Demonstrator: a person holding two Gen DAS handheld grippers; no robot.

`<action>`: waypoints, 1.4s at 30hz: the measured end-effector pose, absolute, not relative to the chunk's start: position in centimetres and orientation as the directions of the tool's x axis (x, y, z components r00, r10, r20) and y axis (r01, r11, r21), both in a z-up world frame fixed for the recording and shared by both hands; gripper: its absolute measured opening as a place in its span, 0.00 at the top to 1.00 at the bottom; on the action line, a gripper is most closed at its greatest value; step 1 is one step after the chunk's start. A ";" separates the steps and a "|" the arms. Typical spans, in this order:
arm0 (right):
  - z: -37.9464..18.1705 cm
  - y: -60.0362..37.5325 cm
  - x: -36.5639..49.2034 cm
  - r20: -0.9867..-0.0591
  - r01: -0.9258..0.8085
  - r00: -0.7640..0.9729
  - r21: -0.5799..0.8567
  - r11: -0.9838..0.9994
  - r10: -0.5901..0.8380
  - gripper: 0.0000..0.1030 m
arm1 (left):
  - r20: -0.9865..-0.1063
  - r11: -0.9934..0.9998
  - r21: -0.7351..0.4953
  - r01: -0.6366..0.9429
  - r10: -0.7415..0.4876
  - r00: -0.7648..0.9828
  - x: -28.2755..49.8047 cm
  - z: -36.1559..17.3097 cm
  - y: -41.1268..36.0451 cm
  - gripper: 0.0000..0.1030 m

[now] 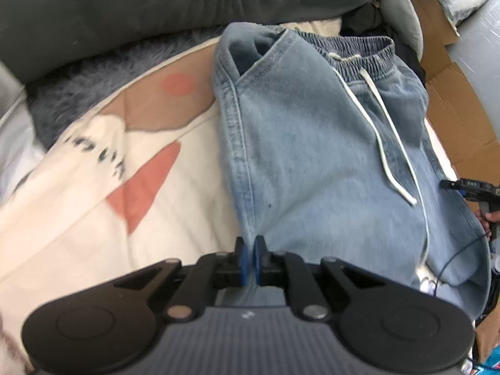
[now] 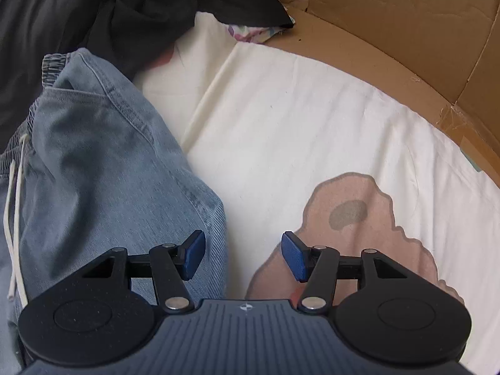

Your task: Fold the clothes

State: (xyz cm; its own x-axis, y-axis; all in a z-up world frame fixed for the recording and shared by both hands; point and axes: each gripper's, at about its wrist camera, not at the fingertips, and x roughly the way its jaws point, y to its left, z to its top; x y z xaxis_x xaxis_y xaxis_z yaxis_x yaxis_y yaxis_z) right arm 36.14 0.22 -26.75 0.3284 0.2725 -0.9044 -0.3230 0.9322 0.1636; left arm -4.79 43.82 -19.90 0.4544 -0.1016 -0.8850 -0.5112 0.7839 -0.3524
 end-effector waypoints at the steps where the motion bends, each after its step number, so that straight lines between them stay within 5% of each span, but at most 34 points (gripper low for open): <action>1: -26.8 0.2 36.1 -0.905 -0.325 0.327 0.163 0.931 0.273 0.41 | -0.886 0.782 -0.353 -0.514 -0.102 0.453 -5.1 -19.7 43.6 0.95; 17: -26.4 2.8 35.9 -0.904 -0.450 0.300 0.148 0.881 0.305 0.41 | -0.909 0.804 -0.300 -0.514 -0.077 0.410 -7.5 -16.7 40.7 0.96; 18: -26.5 3.0 35.9 -0.907 -0.463 0.287 0.151 0.874 0.309 0.45 | -0.909 0.800 -0.302 -0.518 -0.078 0.409 -7.8 -16.6 40.7 0.96; 20: -26.6 3.6 35.8 -0.913 -0.491 0.259 0.157 0.857 0.316 0.88 | -0.911 0.795 -0.305 -0.525 -0.082 0.405 -8.4 -16.3 40.6 0.96; 21: -26.6 3.9 35.7 -0.916 -0.504 0.245 0.160 0.848 0.319 0.99 | -0.912 0.794 -0.305 -0.525 -0.084 0.402 -8.6 -16.2 40.5 0.96; 34: -21.7 6.9 35.0 -0.879 -0.622 0.184 0.243 0.744 0.441 0.99 | -0.938 0.760 -0.294 -0.580 -0.112 0.328 -14.0 -13.5 40.6 0.96; 42: -22.8 7.2 34.9 -0.927 -0.634 0.202 0.122 0.764 0.315 0.99 | -0.941 0.730 -0.316 -0.606 -0.160 0.297 -14.6 -13.7 38.8 0.92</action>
State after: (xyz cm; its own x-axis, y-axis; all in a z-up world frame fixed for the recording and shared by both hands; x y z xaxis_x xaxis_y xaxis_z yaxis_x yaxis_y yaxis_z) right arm 34.93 7.18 -22.77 0.2018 0.3154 -0.9273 -0.6335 0.7640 0.1221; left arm -14.56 38.78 -13.66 0.2975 -0.1599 -0.9412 -0.6058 0.7304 -0.3156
